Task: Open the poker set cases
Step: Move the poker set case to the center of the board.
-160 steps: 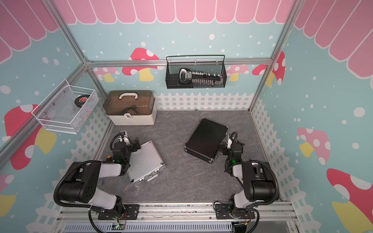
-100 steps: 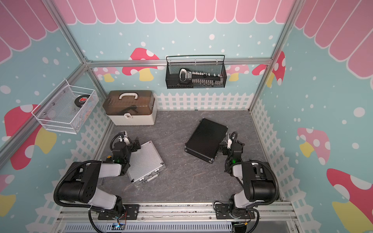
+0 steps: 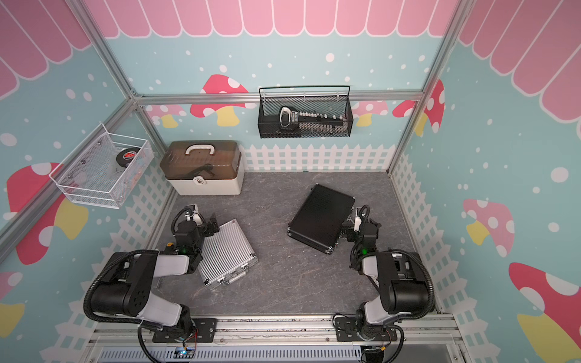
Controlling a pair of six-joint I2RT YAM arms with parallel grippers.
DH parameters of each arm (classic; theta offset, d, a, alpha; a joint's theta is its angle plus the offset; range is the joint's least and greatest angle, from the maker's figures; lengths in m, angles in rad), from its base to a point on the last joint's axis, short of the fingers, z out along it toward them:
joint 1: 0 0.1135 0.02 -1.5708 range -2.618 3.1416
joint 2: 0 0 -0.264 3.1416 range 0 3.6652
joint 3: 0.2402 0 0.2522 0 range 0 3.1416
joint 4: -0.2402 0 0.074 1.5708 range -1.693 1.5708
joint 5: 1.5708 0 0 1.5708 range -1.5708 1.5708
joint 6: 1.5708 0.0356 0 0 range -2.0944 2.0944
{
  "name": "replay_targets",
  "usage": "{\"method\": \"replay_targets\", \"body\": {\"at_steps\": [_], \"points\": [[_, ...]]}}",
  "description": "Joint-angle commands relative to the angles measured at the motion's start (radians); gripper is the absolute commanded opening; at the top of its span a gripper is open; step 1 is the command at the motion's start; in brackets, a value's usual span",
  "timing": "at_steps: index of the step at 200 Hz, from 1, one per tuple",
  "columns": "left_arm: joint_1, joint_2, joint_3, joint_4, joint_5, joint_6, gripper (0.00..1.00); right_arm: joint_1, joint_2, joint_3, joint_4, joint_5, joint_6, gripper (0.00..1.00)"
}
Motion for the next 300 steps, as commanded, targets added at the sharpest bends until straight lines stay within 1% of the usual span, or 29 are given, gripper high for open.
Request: {"method": "replay_targets", "body": {"at_steps": [1,19,32,38,47,61,69,84,91,96,106,114,127,137,150,160,177,181,193,208,222,226,232,243,256,262,271,288,300], "points": [[-0.001,0.009,0.015,0.039,-0.004,0.021,0.97,0.005,0.007,0.015,0.033,-0.007,-0.019,0.99],[-0.005,-0.026,-0.012,0.061,0.007,0.031,0.94,0.005,-0.022,0.032,-0.014,-0.022,-0.024,0.98],[-0.01,-0.07,-0.037,0.071,-0.039,0.021,0.94,0.004,-0.097,0.059,-0.128,0.018,-0.008,0.98],[-0.013,-0.098,-0.044,0.062,-0.059,0.018,0.93,0.004,-0.135,0.075,-0.191,0.04,-0.002,0.96],[-0.027,-0.148,-0.038,0.013,-0.077,0.024,0.92,0.005,-0.195,0.094,-0.27,0.06,-0.001,0.89],[-0.072,-0.242,0.007,-0.138,-0.183,0.043,0.91,0.006,-0.292,0.13,-0.387,0.088,0.019,0.8],[-0.098,-0.3,0.055,-0.259,-0.245,0.027,0.91,0.006,-0.349,0.163,-0.472,0.111,0.048,0.79],[-0.128,-0.399,0.167,-0.532,-0.321,-0.066,0.89,0.004,-0.433,0.226,-0.602,0.115,0.104,0.76],[-0.138,-0.438,0.221,-0.654,-0.338,-0.123,0.87,0.006,-0.459,0.271,-0.668,0.081,0.126,0.74],[-0.143,-0.464,0.259,-0.748,-0.341,-0.162,0.86,0.007,-0.472,0.304,-0.719,0.037,0.136,0.7],[-0.153,-0.512,0.332,-0.92,-0.336,-0.253,0.83,0.016,-0.485,0.363,-0.799,-0.027,0.174,0.67],[-0.161,-0.548,0.382,-1.053,-0.312,-0.299,0.78,0.026,-0.486,0.404,-0.858,-0.086,0.203,0.64],[-0.178,-0.604,0.448,-1.241,-0.287,-0.376,0.76,0.068,-0.479,0.472,-0.955,-0.18,0.236,0.59],[-0.187,-0.64,0.487,-1.369,-0.255,-0.427,0.74,0.137,-0.475,0.516,-1.028,-0.224,0.243,0.57],[-0.189,-0.681,0.52,-1.52,-0.207,-0.495,0.74,0.245,-0.475,0.551,-1.099,-0.231,0.232,0.57],[-0.19,-0.707,0.531,-1.603,-0.157,-0.532,0.73,0.326,-0.471,0.579,-1.143,-0.242,0.229,0.56],[-0.19,-0.741,0.524,-1.724,-0.093,-0.594,0.73,0.438,-0.447,0.632,-1.197,-0.275,0.241,0.48],[-0.19,-0.749,0.52,-1.745,-0.09,-0.602,0.73,0.464,-0.44,0.644,-1.205,-0.272,0.245,0.48],[-0.188,-0.763,0.501,-1.799,-0.032,-0.64,0.74,0.538,-0.408,0.698,-1.253,-0.234,0.272,0.48],[-0.188,-0.769,0.461,-1.818,0.03,-0.66,0.75,0.613,-0.347,0.791,-1.334,-0.209,0.269,0.47],[-0.185,-0.761,0.417,-1.83,0.057,-0.679,0.76,0.697,-0.292,0.863,-1.4,-0.157,0.218,0.39],[-0.184,-0.757,0.404,-1.828,0.06,-0.686,0.76,0.727,-0.279,0.879,-1.413,-0.134,0.195,0.38],[-0.183,-0.753,0.392,-1.828,0.06,-0.707,0.77,0.777,-0.265,0.895,-1.424,-0.066,0.157,0.4],[-0.182,-0.742,0.375,-1.803,0.086,-0.713,0.76,0.867,-0.241,0.905,-1.424,0.06,0.074,0.48],[-0.162,-0.727,0.349,-1.775,0.133,-0.729,0.77,0.937,-0.214,0.895,-1.392,0.139,-0.007,0.58],[-0.147,-0.721,0.331,-1.757,0.159,-0.735,0.77,0.949,-0.197,0.896,-1.384,0.136,-0.017,0.63],[-0.122,-0.714,0.301,-1.734,0.197,-0.743,0.77,0.952,-0.168,0.908,-1.381,0.089,-0.01,0.67],[-0.083,-0.719,0.25,-1.692,0.233,-0.757,0.77,0.952,-0.089,0.938,-1.375,-0.029,0.017,0.67],[-0.072,-0.736,0.222,-1.653,0.249,-0.762,0.76,0.952,-0.019,0.96,-1.354,-0.065,0.075,0.65]]}}
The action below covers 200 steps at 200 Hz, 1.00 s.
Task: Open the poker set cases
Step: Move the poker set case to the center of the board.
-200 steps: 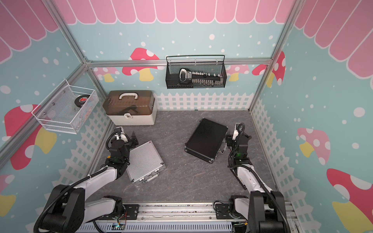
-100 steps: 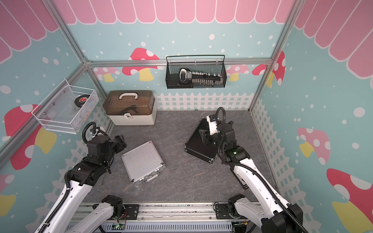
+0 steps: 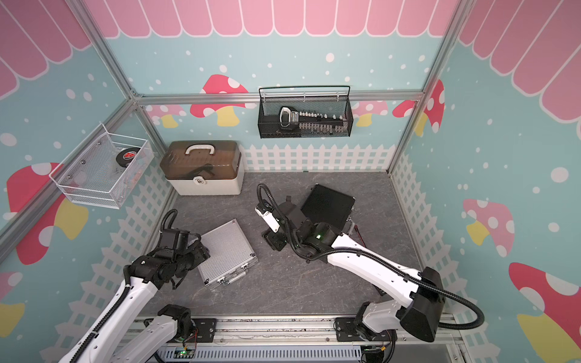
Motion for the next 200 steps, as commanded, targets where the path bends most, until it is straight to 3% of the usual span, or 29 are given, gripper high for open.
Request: {"method": "replay_targets", "body": {"at_steps": [1,46,77,142,200], "points": [[0.029,-0.023,-0.049,0.073,0.081,-0.059,0.76,-0.003,0.109,0.05,0.001,-0.064,0.026,0.65],[0.032,0.023,-0.136,0.247,0.191,-0.075,0.75,-0.003,0.367,0.099,0.107,-0.242,0.199,0.62],[0.029,0.1,-0.142,0.339,0.263,-0.045,0.74,-0.003,0.443,0.095,0.172,-0.265,0.255,0.64],[0.021,0.323,-0.059,0.446,0.265,0.032,0.75,-0.029,0.443,0.052,0.183,-0.253,0.286,0.67],[0.02,0.471,0.014,0.508,0.274,0.069,0.76,-0.136,0.38,-0.006,0.202,-0.289,0.309,0.71]]}}
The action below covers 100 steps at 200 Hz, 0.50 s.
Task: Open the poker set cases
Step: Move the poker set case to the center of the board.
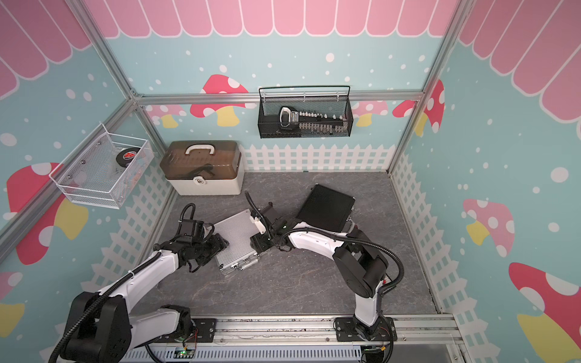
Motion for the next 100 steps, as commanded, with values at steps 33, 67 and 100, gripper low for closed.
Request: {"method": "replay_targets", "body": {"at_steps": [33,67,100], "points": [[-0.005,0.133,0.083,0.089,0.013,0.055,0.76,-0.042,0.015,0.014,0.012,-0.042,-0.006,0.72],[-0.009,0.215,0.14,0.112,0.031,0.069,0.77,-0.041,0.072,0.017,0.054,-0.097,0.018,0.67],[-0.036,0.291,0.199,0.122,0.043,0.077,0.78,-0.035,0.056,-0.017,0.09,-0.119,0.029,0.64]]}}
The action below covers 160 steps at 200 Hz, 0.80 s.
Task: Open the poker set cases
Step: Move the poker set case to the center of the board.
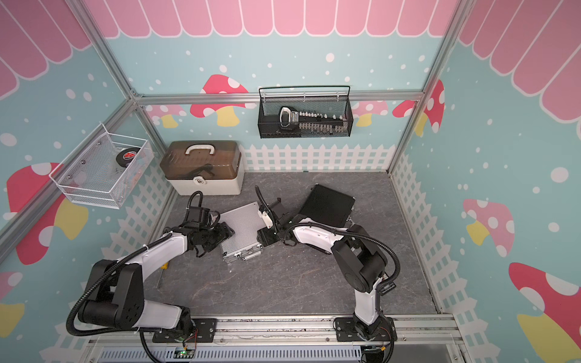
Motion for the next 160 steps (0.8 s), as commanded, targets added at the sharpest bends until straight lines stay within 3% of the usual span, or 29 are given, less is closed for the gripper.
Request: {"method": "replay_targets", "body": {"at_steps": [1,96,127,160], "points": [[-0.035,0.06,0.037,0.039,0.016,0.013,0.77,0.023,0.008,-0.019,0.039,-0.078,0.016,0.64],[-0.075,0.118,0.068,0.049,0.014,-0.012,0.8,0.065,-0.108,-0.129,0.05,-0.019,-0.016,0.63],[-0.075,0.103,0.055,0.048,0.016,-0.021,0.81,0.066,-0.167,-0.145,-0.005,0.111,-0.037,0.7],[-0.073,0.079,0.029,0.049,0.011,-0.024,0.81,0.07,-0.264,-0.23,0.045,0.146,-0.011,0.75]]}}
